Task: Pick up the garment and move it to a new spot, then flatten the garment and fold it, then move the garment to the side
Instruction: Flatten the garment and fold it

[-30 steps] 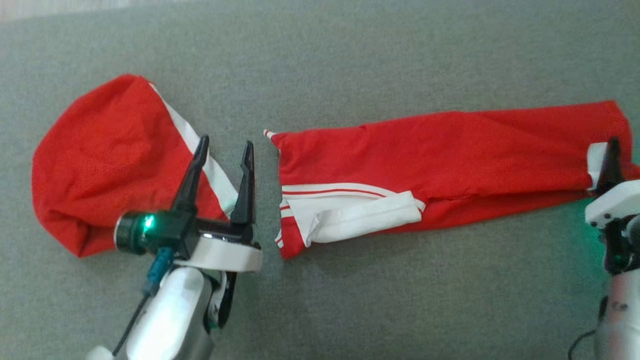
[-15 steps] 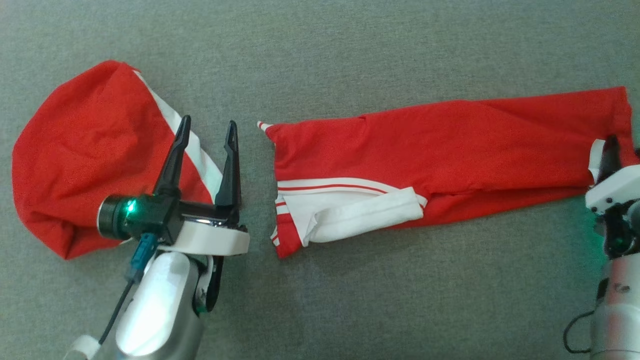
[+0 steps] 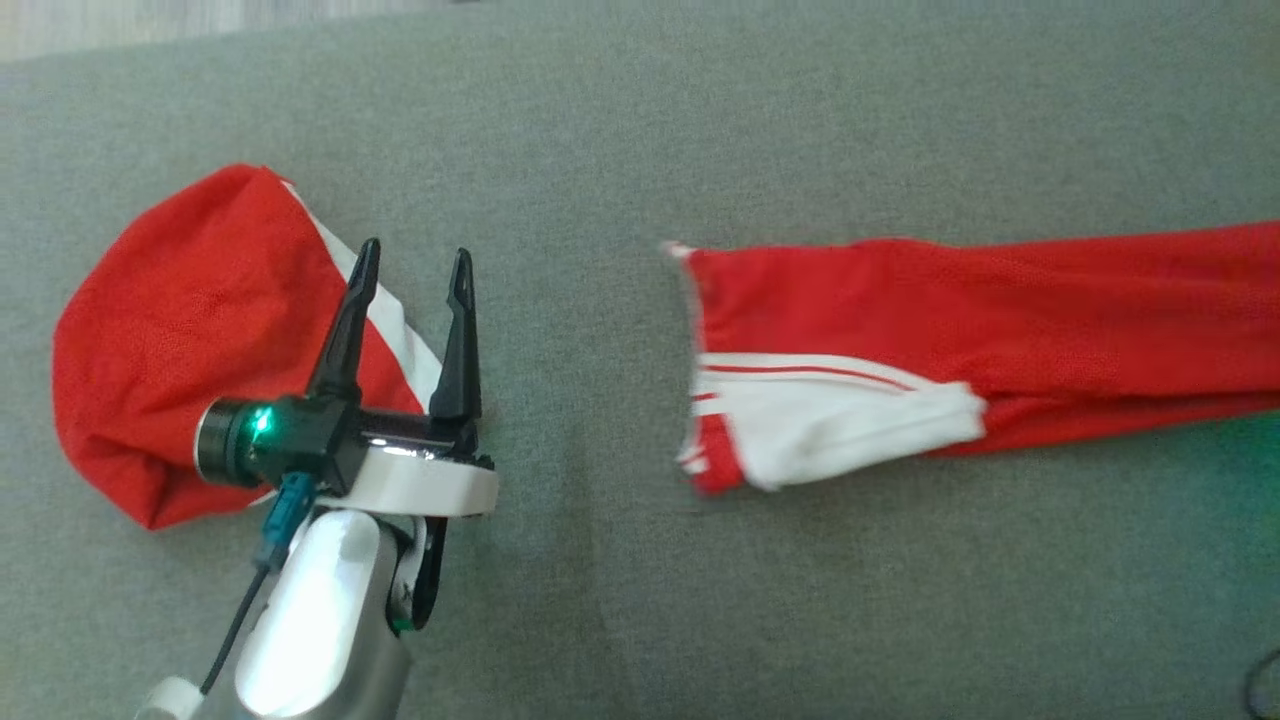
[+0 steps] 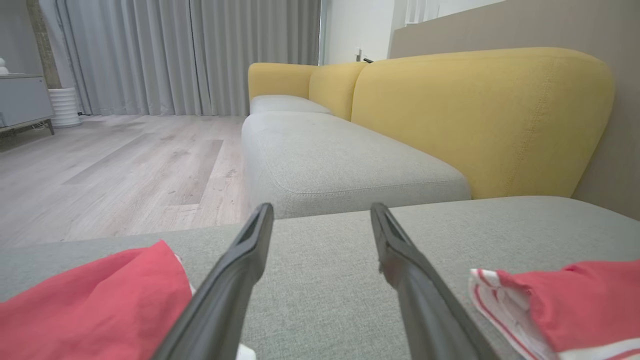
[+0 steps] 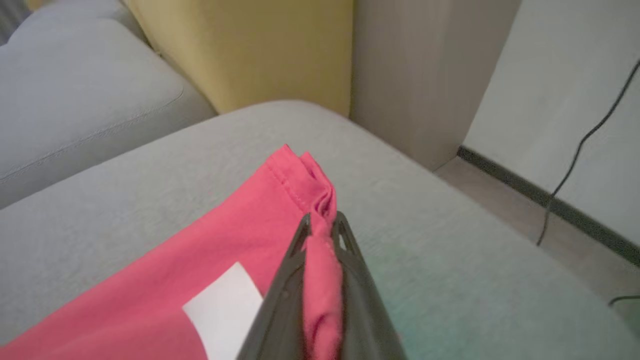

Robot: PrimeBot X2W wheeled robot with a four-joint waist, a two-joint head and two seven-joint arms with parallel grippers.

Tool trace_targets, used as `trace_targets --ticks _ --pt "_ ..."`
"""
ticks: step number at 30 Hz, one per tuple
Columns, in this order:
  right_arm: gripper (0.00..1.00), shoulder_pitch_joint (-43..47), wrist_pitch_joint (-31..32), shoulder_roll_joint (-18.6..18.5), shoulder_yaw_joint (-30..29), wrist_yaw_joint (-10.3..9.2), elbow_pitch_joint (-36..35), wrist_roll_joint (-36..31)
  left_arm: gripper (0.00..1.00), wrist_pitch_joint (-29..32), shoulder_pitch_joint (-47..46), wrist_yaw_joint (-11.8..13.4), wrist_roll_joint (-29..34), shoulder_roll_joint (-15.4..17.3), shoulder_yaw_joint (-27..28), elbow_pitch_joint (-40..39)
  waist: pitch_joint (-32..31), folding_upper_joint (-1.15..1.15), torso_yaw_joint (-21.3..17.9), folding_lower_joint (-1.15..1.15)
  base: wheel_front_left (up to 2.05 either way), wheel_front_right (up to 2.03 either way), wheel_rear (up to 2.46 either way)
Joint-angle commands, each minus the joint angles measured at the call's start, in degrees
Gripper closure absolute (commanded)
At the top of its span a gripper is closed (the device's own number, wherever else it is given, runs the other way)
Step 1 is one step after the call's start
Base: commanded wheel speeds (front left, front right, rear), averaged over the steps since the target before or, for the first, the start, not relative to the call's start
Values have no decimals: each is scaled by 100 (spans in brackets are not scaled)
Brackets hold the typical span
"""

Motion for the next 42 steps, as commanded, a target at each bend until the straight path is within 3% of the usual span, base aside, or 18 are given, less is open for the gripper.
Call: trace_targets --ticks 1,6,10,17,23,25,26,34,41,42 --pt "100 -101 -101 -256 20 -4 -198 -91 0 -37 9 -22 19 15 245 -143 -117 0 35 1 0 0 0" --pt "100 -145 -149 -286 231 -4 -200 -128 0 -37 155 -36 14 -36 295 -117 -387 0 92 1 0 0 0" --pt "100 -46 -110 3 680 -4 -525 -35 0 -37 284 -52 10 -74 285 -57 -624 0 126 1 0 0 0" --pt "100 448 357 489 2059 -4 -1570 424 0 -37 454 -54 16 -109 293 -11 -1010 0 188 1 0 0 0" --pt "100 902 482 583 3441 -4 -2010 1177 0 -37 554 -65 24 -126 280 18 -1205 0 282 1 0 0 0" --pt "100 964 425 584 3676 -4 -1987 1304 0 -37 565 -70 26 -128 274 22 -1226 0 307 1 0 0 0" --pt "100 1056 285 585 4099 -4 -1896 1489 0 -37 575 -73 30 -132 268 19 -1235 0 357 1 0 0 0" --pt "100 989 -426 586 5166 -4 -1133 1942 0 -37 543 -84 45 -143 240 2 -1155 0 550 1 0 0 0" --pt "100 693 -1060 587 5672 -4 -174 2164 0 -37 495 -53 0 -159 168 -29 -1045 0 669 1 0 0 0" --pt "66 631 -1129 587 5728 -4 -9 2084 0 -37 492 -53 -4 -161 154 -16 -1037 0 680 1 0 0 0"
